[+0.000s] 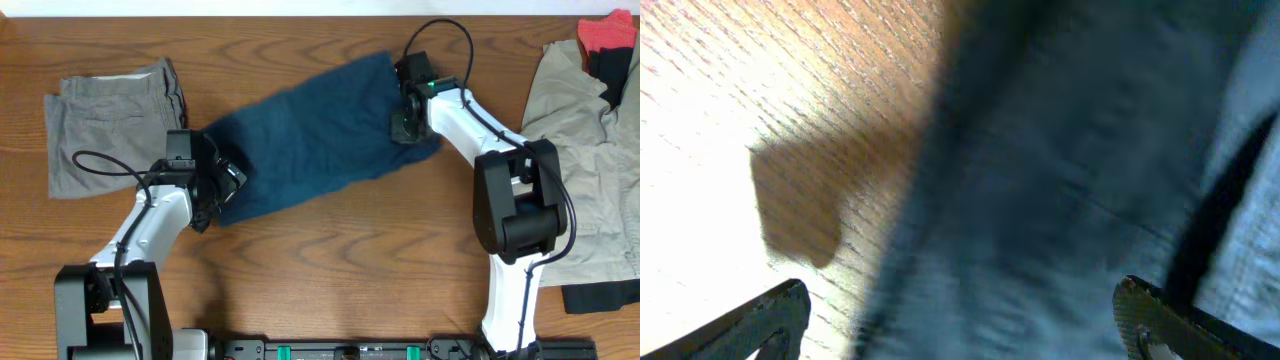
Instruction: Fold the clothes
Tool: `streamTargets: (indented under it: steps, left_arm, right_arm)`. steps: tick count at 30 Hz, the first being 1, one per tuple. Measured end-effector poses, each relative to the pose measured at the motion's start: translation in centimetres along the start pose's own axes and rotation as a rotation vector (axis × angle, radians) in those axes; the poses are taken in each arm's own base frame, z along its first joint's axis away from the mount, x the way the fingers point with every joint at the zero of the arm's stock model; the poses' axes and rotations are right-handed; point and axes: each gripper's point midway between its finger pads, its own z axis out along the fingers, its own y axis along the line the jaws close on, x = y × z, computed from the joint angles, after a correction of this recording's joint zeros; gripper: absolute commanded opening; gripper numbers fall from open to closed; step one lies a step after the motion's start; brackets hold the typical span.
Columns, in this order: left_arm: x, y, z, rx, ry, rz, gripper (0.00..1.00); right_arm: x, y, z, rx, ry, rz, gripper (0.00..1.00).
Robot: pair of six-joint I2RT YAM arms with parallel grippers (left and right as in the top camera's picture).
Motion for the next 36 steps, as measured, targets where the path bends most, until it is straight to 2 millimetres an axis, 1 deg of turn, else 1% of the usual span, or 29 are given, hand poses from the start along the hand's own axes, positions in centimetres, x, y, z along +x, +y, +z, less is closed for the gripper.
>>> streamTargets:
  steps: [2, 4, 6, 7, 8, 9, 11, 13, 15, 17, 18, 19, 20, 22, 23, 24, 25, 28, 30, 33, 35, 36]
  left_arm:
    - [0.0, 0.0, 0.0, 0.002, -0.001, 0.001, 0.98]
    - [-0.2, -0.4, 0.0, 0.016, -0.009, 0.005, 0.98]
    - [-0.9, -1.6, -0.1, 0.068, -0.034, 0.033, 0.98]
    - [-1.3, -2.4, -0.1, 0.103, -0.046, 0.054, 0.98]
    - [-1.6, -3.0, -0.2, 0.132, -0.059, 0.073, 0.98]
    - [-1.8, -3.7, -0.3, 0.16, -0.067, 0.092, 0.98]
    - [-1.9, -4.2, -0.4, 0.185, -0.069, 0.113, 0.98]
    - [-1.6, -4.1, 0.1, 0.182, -0.05, 0.125, 0.98]
    - [-1.1, -3.9, 0.9, 0.175, -0.02, 0.127, 0.98]
    - [-0.6, -3.7, 1.8, 0.167, 0.019, 0.128, 0.98]
    - [-0.9, -4.3, 1.7, 0.192, 0.014, 0.132, 1.0]
    - [-0.8, -4.5, 2.0, 0.201, 0.025, 0.139, 0.94]
    - [-0.9, -4.9, 1.9, 0.215, 0.028, 0.137, 0.83]
    - [-0.7, -5.2, 2.4, 0.23, 0.05, 0.143, 0.5]
    - [-0.4, -5.2, 2.6, 0.236, 0.064, 0.152, 0.26]
    - [-0.1, -5.2, 2.8, 0.237, 0.081, 0.159, 0.11]
    - [0.2, -5.1, 3.0, 0.238, 0.096, 0.17, 0.06]
    - [1.4, -4.6, 3.4, 0.241, 0.15, 0.216, 0.06]
    - [2.1, -4.2, 3.1, 0.23, 0.184, 0.231, 0.06]
    - [3.4, -2.9, 2.1, 0.183, 0.244, 0.241, 0.06]
    - [3.7, -2.3, 0.7, 0.146, 0.265, 0.245, 0.06]
    - [3.6, -2.3, -0.4, 0.134, 0.262, 0.252, 0.06]
  right_arm:
    - [0.6, -1.7, 0.0, 0.063, 0.023, 0.034, 0.11]
    - [0.7, -2.8, 0.0, 0.097, 0.029, 0.051, 0.14]
    - [0.6, -3.4, 0.0, 0.121, 0.026, 0.059, 0.2]
    - [0.6, -3.5, 0.0, 0.128, 0.023, 0.061, 0.24]
    - [0.6, -3.7, -0.1, 0.138, 0.021, 0.06, 0.36]
    - [0.6, -3.8, -0.1, 0.147, 0.017, 0.065, 0.42]
    - [0.7, -4.2, -0.5, 0.17, 0.01, 0.06, 0.49]
    - [0.8, -4.4, -0.8, 0.175, 0.006, 0.061, 0.5]
    - [0.9, -4.4, -1.4, 0.168, -0.002, 0.06, 0.47]
    - [0.6, -4.2, -2.5, 0.147, -0.026, 0.06, 0.46]
    - [0.1, -4.0, -3.5, 0.126, -0.049, 0.058, 0.46]
    - [-0.4, -3.7, -4.5, 0.101, -0.076, 0.054, 0.46]
    - [-0.8, -3.3, -5.6, 0.07, -0.102, 0.046, 0.45]
    - [-1.7, -2.5, -7.9, 0.002, -0.154, 0.025, 0.44]
    - [-2.0, -2.0, -9.0, -0.037, -0.177, 0.011, 0.43]
    - [-2.1, -1.4, -9.7, -0.075, -0.19, -0.004, 0.43]
    - [-2.2, -0.8, -10.4, -0.117, -0.199, -0.019, 0.43]
    - [-1.8, 1.0, -10.6, -0.217, -0.178, -0.06, 0.41]
    - [-1.3, 2.1, -10.3, -0.272, -0.152, -0.085, 0.35]
    - [-0.3, 4.1, -9.8, -0.347, -0.107, -0.124, 0.1]
    - [0.5, 5.6, -9.4, -0.398, -0.076, -0.154, 0.02]
    - [1.1, 6.7, -9.0, -0.431, -0.048, -0.169, 0.01]
